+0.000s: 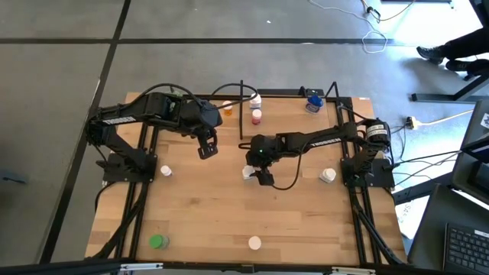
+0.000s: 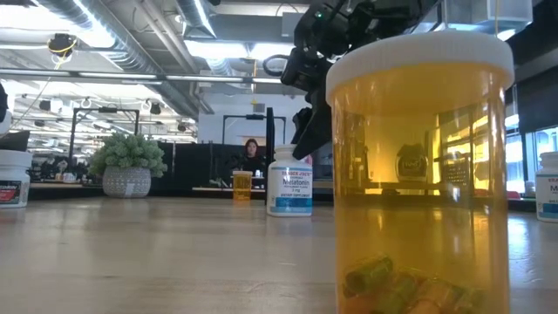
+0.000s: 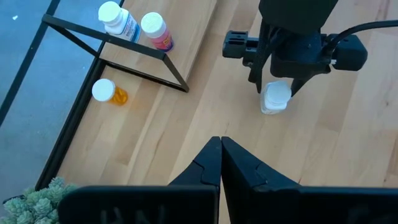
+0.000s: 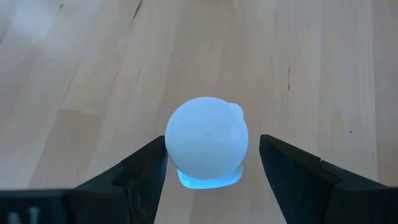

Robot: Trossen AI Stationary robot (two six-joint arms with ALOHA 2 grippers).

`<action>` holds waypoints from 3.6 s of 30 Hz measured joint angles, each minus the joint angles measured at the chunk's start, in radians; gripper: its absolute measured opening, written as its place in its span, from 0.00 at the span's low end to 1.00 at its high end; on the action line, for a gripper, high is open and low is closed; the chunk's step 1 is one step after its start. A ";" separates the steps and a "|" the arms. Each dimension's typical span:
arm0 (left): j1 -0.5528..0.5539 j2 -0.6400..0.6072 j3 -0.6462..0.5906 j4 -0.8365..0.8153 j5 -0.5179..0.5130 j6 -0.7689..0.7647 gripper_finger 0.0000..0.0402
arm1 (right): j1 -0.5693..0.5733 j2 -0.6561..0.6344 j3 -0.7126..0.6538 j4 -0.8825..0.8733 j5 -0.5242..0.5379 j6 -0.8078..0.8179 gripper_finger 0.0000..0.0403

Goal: Pick and place medicine bottles onto shelf by color
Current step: Put the white medicine bottle on the shelf

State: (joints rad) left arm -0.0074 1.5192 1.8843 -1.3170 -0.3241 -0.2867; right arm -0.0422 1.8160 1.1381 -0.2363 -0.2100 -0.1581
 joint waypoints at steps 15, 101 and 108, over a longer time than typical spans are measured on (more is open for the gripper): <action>0.000 0.000 0.000 0.000 0.000 0.000 0.00 | 0.000 0.000 0.000 0.000 0.000 0.022 0.64; 0.000 0.000 0.000 0.002 0.000 0.000 0.00 | -0.379 -0.369 0.000 -0.354 0.008 -0.114 0.44; 0.000 0.000 0.000 0.002 0.000 -0.001 0.00 | -0.527 -0.369 0.000 -0.364 -0.043 -0.191 0.44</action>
State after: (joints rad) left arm -0.0071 1.5196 1.8843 -1.3155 -0.3243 -0.2874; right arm -0.5693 1.4475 1.1381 -0.6001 -0.2526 -0.3488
